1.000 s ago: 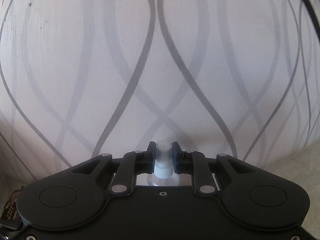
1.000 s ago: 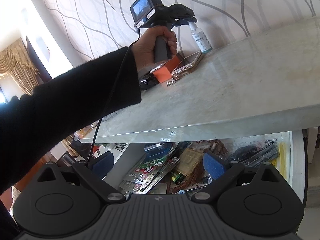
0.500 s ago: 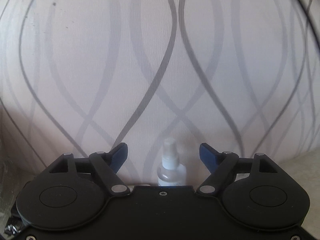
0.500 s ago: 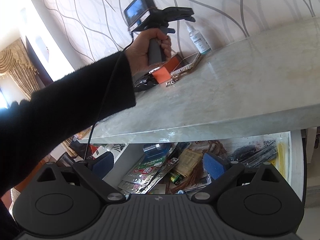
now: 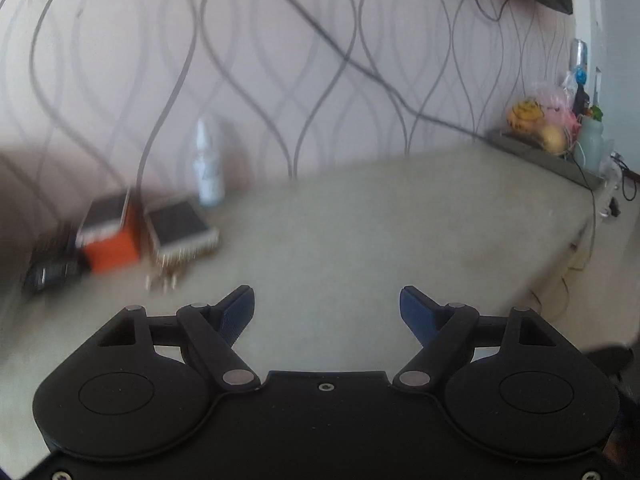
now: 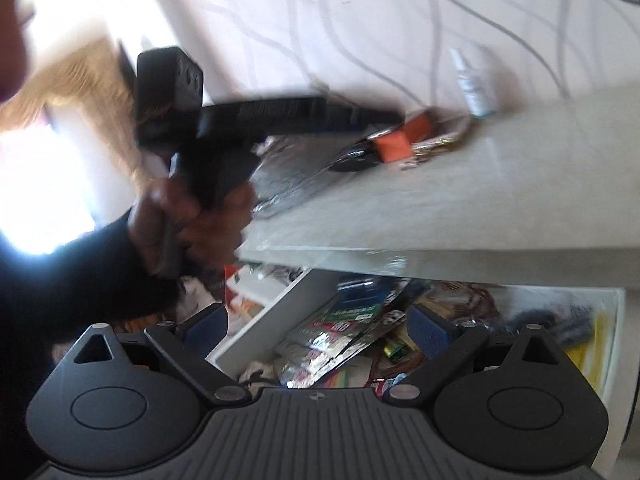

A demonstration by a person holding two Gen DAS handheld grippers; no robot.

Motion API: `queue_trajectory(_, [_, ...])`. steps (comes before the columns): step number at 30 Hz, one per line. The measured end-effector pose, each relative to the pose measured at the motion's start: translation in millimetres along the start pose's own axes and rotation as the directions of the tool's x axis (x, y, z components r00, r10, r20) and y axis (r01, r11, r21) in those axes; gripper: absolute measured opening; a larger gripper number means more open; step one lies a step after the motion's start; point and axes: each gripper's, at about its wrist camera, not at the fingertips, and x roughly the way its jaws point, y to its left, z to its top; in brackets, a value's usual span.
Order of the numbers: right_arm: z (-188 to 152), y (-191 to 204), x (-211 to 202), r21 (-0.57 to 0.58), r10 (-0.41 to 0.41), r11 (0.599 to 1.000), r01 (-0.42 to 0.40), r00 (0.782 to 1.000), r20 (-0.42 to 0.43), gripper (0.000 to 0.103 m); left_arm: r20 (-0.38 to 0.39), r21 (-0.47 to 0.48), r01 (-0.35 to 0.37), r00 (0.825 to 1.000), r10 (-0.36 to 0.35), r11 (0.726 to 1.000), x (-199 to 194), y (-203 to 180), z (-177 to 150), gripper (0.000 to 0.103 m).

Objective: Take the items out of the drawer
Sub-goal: 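Move the open left gripper back down into the drawer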

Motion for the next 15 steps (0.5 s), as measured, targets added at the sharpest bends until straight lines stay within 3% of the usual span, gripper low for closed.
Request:
queue_trajectory(2, [-1.1,5.6,2.1,-0.035,0.011,0.999,-0.011,1.000,-0.013,0.099,-0.058,-0.049,0.009,0.998,-0.012,0.999,-9.9,17.2,-14.3,0.080])
queue_trajectory(9, [-0.6,5.7,2.1,-0.031,0.061,0.998,-0.062,0.998,-0.029,0.101,-0.210,-0.201,-0.080,0.977,0.037,0.976,-30.5,58.7,-57.1,0.080])
queue_trajectory(15, [1.1,2.5,7.3,0.001,0.028,1.000,-0.028,0.998,-0.057,0.103,-0.270,-0.163,-0.172,0.955,0.124,0.971,-29.5,60.6,-79.1,0.080])
